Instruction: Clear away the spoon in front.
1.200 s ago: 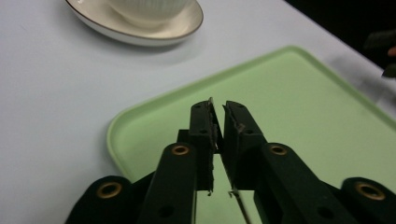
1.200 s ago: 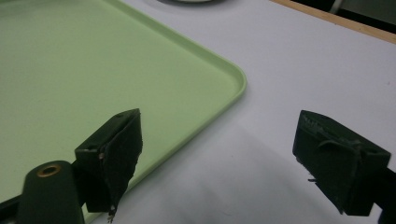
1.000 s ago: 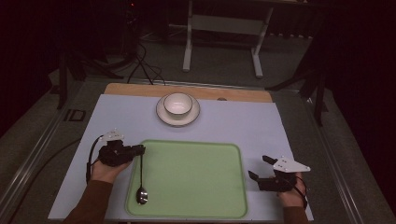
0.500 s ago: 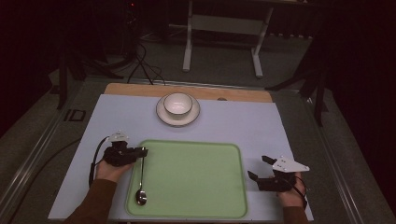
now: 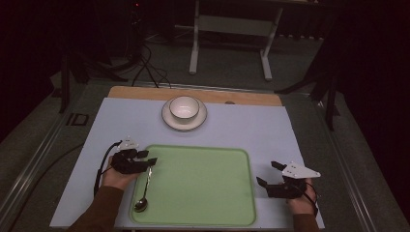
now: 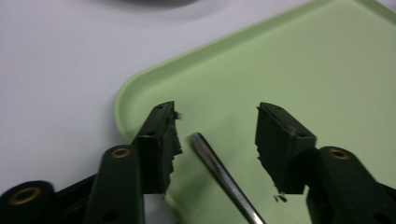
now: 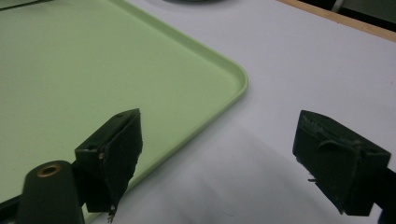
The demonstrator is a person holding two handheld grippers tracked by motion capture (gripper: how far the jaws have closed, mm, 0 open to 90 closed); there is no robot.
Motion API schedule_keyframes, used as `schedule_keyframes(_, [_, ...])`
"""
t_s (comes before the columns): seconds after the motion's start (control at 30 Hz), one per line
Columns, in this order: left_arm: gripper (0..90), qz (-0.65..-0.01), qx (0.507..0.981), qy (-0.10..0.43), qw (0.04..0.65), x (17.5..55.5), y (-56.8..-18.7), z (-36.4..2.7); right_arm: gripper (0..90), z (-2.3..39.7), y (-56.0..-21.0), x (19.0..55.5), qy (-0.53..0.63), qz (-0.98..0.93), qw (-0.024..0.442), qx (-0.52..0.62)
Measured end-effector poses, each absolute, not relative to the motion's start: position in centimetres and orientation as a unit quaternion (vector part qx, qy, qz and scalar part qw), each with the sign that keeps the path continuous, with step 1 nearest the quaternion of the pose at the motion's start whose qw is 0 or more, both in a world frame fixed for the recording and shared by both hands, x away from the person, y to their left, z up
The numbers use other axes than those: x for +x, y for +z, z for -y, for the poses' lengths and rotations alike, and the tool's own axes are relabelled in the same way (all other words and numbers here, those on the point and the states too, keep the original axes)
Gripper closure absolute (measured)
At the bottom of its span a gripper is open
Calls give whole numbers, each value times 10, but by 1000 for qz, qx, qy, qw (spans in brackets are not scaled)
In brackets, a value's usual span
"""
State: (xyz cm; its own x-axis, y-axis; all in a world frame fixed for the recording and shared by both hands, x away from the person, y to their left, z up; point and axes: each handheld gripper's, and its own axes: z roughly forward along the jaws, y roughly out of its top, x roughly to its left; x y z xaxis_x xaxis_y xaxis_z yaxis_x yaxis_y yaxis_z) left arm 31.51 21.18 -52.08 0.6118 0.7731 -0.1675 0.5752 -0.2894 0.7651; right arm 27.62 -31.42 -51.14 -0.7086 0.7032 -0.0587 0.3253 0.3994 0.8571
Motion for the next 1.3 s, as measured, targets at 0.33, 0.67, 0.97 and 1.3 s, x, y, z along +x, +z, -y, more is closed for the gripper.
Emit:
schedule_keyframes(0.33, [321, -456, 770, 192, 402, 311, -512, -222, 155, 314, -511, 276, 449, -809, 212, 316])
schedule_keyframes(0.67, [280, -480, 737, 257, 401, 301, -503, -242, 155, 315, -510, 276, 450, -807, 213, 317])
schedule_keyframes(0.97, [280, -490, 706, 289, 422, 282, -491, -259, 155, 317, -509, 276, 455, -803, 217, 319])
schedule_keyframes(1.3, [273, -509, 673, 310, 438, 259, -485, -277, 158, 322, -505, 273, 470, -784, 240, 327])
